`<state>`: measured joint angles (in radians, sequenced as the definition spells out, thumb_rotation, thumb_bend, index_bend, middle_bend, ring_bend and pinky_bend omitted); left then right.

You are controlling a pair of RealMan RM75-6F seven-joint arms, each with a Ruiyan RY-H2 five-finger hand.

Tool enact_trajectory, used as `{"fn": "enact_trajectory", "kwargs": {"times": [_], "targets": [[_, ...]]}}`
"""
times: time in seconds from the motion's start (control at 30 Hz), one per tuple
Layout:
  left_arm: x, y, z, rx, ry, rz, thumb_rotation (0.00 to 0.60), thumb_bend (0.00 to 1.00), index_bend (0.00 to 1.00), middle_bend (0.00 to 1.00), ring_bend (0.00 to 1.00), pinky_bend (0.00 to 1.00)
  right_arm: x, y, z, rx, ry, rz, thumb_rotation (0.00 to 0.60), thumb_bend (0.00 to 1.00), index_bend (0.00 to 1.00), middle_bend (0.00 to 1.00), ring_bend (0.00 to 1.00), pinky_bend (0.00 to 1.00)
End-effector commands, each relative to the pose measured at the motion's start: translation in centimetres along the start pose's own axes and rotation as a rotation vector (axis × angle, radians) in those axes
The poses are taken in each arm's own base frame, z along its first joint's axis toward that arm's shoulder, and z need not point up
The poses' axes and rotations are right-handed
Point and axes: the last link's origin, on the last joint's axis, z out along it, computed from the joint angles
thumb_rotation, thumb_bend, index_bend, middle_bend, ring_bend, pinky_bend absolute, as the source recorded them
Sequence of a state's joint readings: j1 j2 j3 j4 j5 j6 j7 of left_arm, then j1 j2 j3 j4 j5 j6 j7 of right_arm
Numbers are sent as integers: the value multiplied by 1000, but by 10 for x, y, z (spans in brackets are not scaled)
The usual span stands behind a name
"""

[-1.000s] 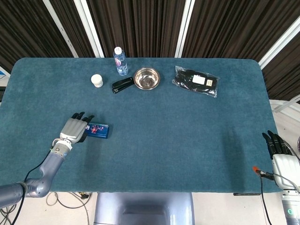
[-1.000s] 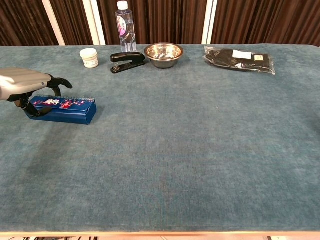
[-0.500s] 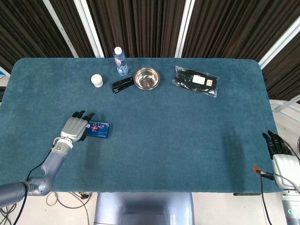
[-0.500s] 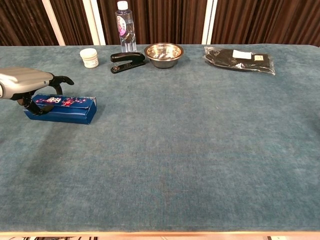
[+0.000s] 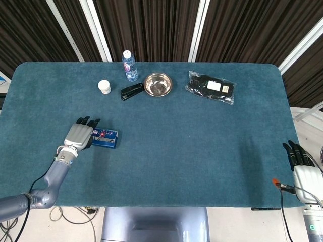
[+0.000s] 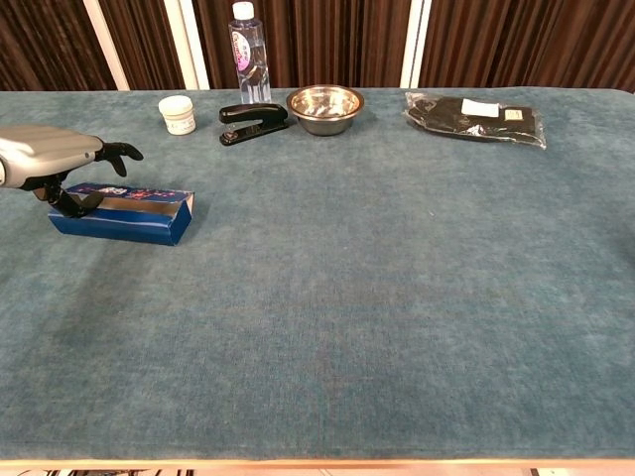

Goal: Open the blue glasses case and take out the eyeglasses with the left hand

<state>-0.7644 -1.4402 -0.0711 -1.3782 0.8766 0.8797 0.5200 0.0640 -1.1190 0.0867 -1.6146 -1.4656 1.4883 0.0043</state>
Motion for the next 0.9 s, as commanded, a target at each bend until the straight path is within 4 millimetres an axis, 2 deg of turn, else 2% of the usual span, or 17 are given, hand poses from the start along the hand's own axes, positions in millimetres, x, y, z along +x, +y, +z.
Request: {"fn": "enact_trajectory", "kwargs": {"times": [0.03, 0.3, 0.9], "targets": [[1, 0, 1, 4, 5, 4, 600, 528, 12, 159, 41, 122, 0, 0, 0, -1, 0, 0, 600, 134, 0, 0, 0, 238], [5, -3, 7, 33, 23, 15, 600, 468, 12, 158, 40, 122, 0, 0, 0, -3, -2, 2, 600, 133, 0, 0, 0, 238], [11, -3, 10, 49, 28, -15, 600, 433, 12, 158, 39, 123, -1, 1, 0, -10, -4, 4, 600, 134, 0, 0, 0, 238]]}}
